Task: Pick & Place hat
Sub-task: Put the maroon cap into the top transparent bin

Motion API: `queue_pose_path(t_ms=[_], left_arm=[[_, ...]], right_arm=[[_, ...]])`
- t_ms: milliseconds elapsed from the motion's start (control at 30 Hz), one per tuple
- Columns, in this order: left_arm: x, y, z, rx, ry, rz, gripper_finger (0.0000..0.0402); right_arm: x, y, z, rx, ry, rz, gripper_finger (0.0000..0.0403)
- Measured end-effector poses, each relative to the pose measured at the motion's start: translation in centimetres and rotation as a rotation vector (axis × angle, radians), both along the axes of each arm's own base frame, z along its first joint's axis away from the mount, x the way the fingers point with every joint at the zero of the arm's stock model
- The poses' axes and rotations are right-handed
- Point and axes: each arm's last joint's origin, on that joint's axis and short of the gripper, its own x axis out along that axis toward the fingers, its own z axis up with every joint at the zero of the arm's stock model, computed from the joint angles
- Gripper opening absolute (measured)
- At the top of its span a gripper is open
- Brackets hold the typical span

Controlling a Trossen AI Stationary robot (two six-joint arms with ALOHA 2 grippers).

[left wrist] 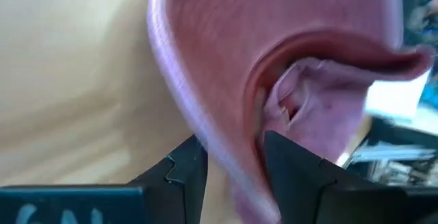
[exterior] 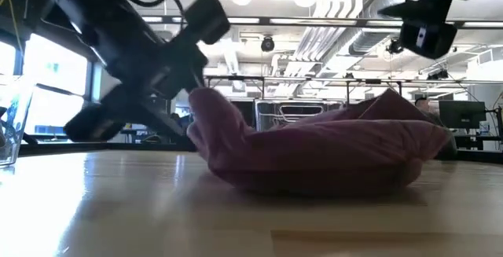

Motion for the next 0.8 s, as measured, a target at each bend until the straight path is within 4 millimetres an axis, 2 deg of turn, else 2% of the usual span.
queue_pose_path(t_ms=[133, 300, 367, 467, 600, 700, 800], left_arm=[[1.3, 0.9, 0.1, 0.030, -0.103, 0.025, 0.0119], [2.8, 2.2, 0.3, 0.092, -0.138, 0.050, 0.0033], [3.6, 2.8, 1.1, 0.128, -0.163, 0.076, 0.0010], [4.8, 3.5, 2.9, 0.148, -0.235, 0.101, 0.0018], [5.8, 4.1, 4.3, 0.186, -0.266, 0.078, 0.0008], [6.4, 4.4, 5.1, 0.199, -0.260, 0.082, 0.0005], [6.5, 4.4, 5.3, 0.225, -0.189, 0.055, 0.0007]], right_arm=[[-0.2, 0.3, 0.1, -0.060, -0.018, 0.057, 0.0181], [0.0, 0.9, -0.2, -0.170, -0.043, 0.160, 0.0170], [0.2, 1.3, -0.4, -0.233, -0.071, 0.245, 0.0157], [1.0, 1.9, -0.3, -0.333, -0.122, 0.357, 0.0133], [3.0, 2.8, -0.1, -0.463, -0.084, 0.438, 0.0104], [4.5, 3.2, -0.2, -0.575, 0.051, 0.451, 0.0099], [5.6, 2.8, -0.7, -0.678, 0.237, 0.421, 0.0116]])
